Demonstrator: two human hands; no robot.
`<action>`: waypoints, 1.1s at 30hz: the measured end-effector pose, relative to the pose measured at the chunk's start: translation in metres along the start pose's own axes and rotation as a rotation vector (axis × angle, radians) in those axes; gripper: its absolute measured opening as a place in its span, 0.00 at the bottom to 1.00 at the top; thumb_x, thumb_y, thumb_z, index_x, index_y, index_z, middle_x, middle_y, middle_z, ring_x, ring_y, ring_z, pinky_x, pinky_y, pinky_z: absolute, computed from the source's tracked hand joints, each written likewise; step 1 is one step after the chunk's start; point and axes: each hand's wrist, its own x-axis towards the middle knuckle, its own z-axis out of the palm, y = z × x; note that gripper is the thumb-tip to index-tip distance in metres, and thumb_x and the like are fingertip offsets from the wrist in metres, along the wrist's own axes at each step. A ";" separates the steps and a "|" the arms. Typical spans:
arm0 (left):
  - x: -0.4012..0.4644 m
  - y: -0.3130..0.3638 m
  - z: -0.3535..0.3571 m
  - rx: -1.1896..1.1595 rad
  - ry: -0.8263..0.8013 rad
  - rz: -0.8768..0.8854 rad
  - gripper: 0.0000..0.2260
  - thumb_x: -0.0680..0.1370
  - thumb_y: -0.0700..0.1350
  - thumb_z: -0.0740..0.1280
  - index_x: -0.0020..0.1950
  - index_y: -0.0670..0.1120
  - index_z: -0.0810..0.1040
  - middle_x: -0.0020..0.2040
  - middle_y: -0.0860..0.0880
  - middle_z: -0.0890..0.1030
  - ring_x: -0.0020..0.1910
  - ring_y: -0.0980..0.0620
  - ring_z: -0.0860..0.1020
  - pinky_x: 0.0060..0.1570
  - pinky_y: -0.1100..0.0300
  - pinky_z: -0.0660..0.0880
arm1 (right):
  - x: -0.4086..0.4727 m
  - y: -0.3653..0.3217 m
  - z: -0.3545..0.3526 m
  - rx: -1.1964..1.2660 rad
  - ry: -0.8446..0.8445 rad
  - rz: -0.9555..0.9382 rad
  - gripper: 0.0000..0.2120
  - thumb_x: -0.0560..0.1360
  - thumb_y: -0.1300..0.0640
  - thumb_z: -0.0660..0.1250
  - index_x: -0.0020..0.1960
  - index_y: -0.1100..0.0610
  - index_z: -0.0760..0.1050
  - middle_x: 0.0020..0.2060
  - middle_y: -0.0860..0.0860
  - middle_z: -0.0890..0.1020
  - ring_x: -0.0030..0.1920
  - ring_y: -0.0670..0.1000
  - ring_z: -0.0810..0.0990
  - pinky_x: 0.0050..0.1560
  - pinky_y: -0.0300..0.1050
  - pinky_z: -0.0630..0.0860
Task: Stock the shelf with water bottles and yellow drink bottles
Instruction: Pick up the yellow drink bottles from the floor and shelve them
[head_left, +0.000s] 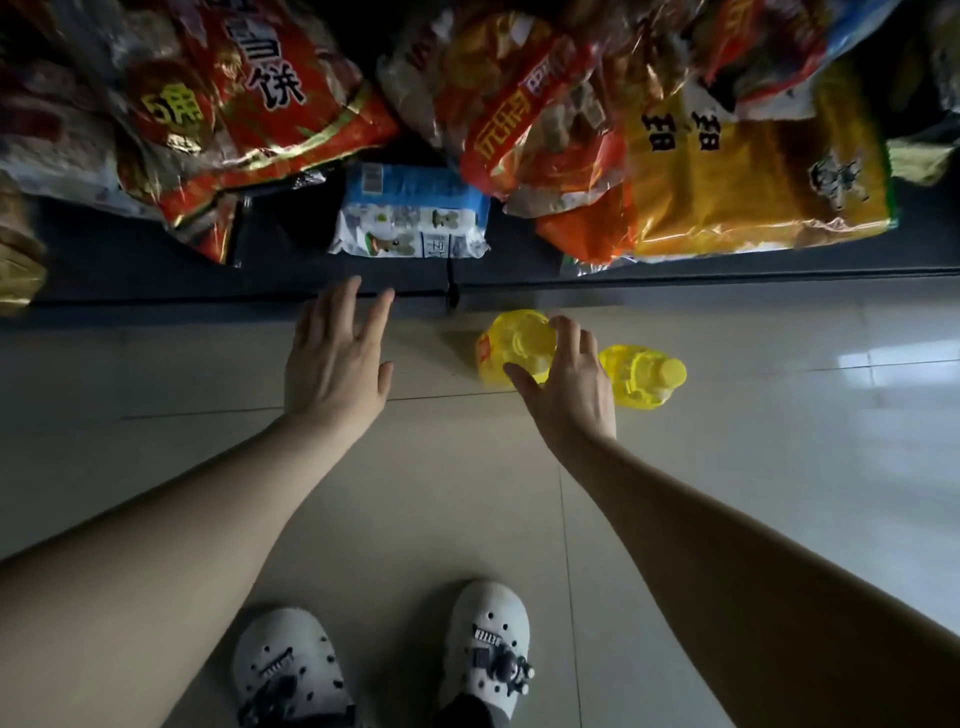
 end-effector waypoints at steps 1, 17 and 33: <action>0.000 -0.001 0.008 0.012 0.008 -0.005 0.38 0.72 0.49 0.74 0.78 0.46 0.61 0.75 0.38 0.62 0.72 0.35 0.63 0.71 0.40 0.63 | 0.001 0.002 0.009 0.014 0.020 -0.001 0.31 0.72 0.46 0.74 0.68 0.58 0.67 0.60 0.57 0.74 0.54 0.62 0.77 0.44 0.50 0.73; 0.010 -0.009 -0.015 -0.007 -0.231 -0.049 0.42 0.68 0.42 0.76 0.79 0.51 0.60 0.77 0.45 0.56 0.72 0.40 0.61 0.71 0.48 0.65 | -0.011 -0.006 -0.004 0.247 0.079 0.072 0.16 0.76 0.46 0.70 0.55 0.55 0.70 0.46 0.52 0.80 0.43 0.57 0.77 0.39 0.50 0.73; -0.107 0.042 -0.405 -0.214 -0.806 0.028 0.37 0.74 0.54 0.73 0.78 0.53 0.58 0.73 0.49 0.70 0.67 0.49 0.73 0.62 0.57 0.73 | -0.162 -0.171 -0.434 0.260 -0.094 -0.114 0.22 0.70 0.43 0.76 0.60 0.46 0.74 0.50 0.46 0.83 0.47 0.51 0.80 0.45 0.44 0.74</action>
